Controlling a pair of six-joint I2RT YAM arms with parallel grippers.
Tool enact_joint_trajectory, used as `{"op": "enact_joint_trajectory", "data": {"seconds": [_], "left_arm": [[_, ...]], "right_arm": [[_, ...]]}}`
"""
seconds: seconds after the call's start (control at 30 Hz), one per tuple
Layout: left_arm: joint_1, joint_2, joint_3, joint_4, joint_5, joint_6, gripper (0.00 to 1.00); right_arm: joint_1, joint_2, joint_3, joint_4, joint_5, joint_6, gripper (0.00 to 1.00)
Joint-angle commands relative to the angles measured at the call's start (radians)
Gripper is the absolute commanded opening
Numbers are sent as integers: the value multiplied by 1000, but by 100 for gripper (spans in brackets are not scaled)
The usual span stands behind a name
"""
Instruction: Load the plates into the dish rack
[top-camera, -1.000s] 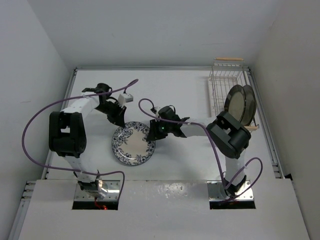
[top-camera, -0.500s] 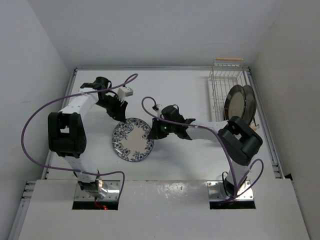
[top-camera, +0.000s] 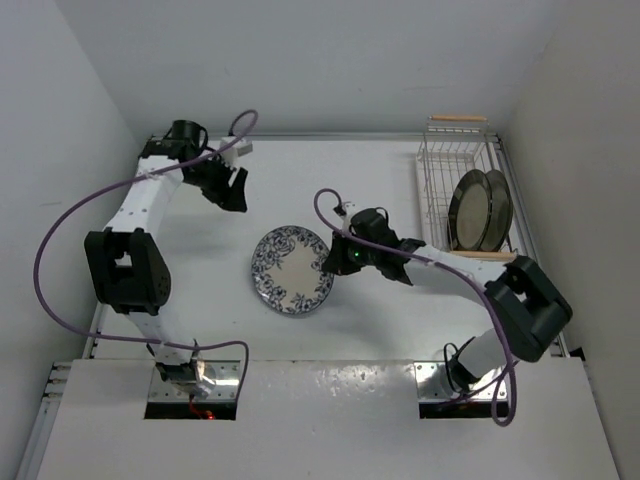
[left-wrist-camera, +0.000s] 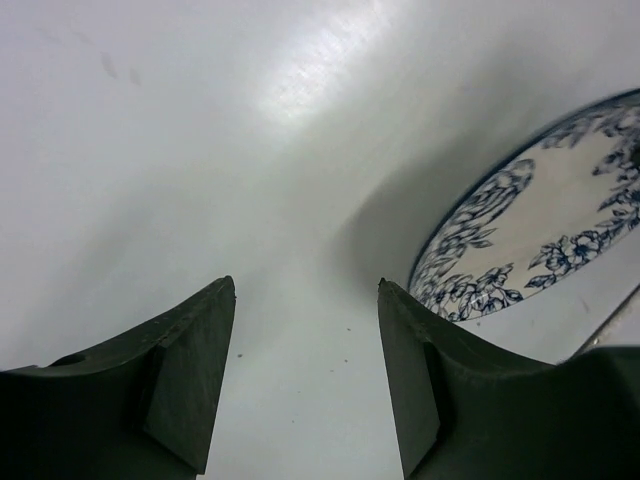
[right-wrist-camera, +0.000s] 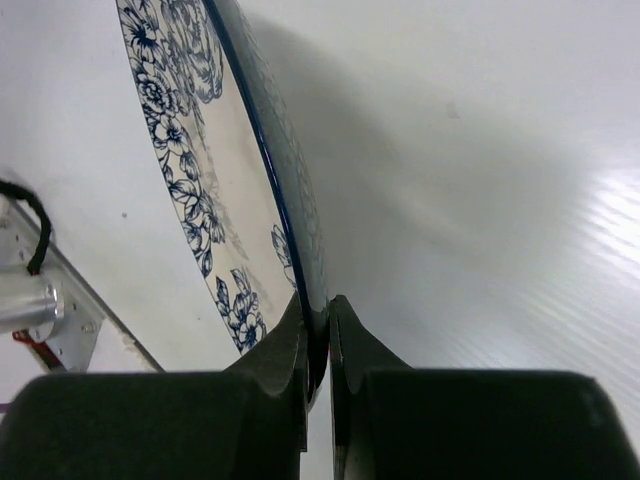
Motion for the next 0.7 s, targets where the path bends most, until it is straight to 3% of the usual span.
{"op": "enact_joint_trajectory", "data": {"seconds": [0.0,0.17,0.33,0.5,0.63,0.67], "left_arm": [[81,-5,117,0,-1,-128,63],[184,17,168,9,-4,-204,63],[239,17,136,19,-43,-214,63],[259,17,114,28,-43,-223,63],[259,17,94,39,-61,-243,63],[259,17,94,39,-61,-243,63]], "right_arm": [[-41,-164,25,68,50,-24,0],[-85,-299,46,-32,140,-50,0],[-146,-391,218,-245,316,-146,0],[-151,-469,437,-382,774,-254,0],[-151,-534,450,-306,1078,-421,0],[-151,-543,447,-236,1117,-533,0]]}}
